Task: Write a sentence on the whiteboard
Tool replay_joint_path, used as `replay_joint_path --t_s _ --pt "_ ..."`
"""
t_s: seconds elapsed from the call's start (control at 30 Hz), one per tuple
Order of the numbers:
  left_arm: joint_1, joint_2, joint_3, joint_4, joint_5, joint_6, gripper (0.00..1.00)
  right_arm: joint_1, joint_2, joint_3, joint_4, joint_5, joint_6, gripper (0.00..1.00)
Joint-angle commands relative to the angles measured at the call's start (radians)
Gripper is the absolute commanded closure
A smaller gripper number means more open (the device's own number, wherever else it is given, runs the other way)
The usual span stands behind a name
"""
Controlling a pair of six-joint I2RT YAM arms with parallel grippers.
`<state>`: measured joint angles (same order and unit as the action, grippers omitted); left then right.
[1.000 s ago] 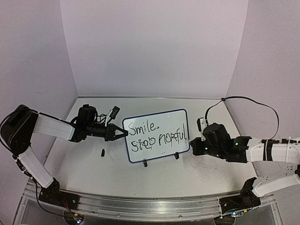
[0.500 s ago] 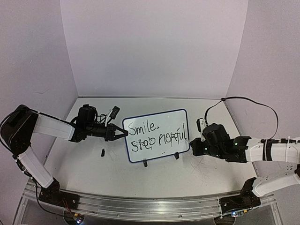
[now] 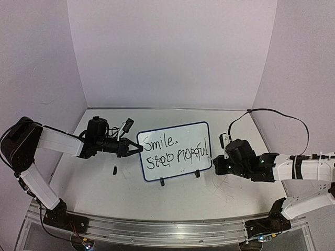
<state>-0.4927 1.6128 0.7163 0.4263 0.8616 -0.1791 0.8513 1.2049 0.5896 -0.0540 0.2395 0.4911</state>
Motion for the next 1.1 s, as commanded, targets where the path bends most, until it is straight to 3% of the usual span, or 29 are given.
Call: replay_joint_path --t_s 0.0,1.07 --pt "0.000 0.047 0.019 -0.073 -0.128 0.061 1.00 -0.002 -0.018 0.003 0.026 0.037 0.004 1.00" --pt "0.000 0.045 0.014 -0.076 -0.129 0.063 1.00 -0.002 0.076 0.044 0.085 0.096 0.024 1.00"
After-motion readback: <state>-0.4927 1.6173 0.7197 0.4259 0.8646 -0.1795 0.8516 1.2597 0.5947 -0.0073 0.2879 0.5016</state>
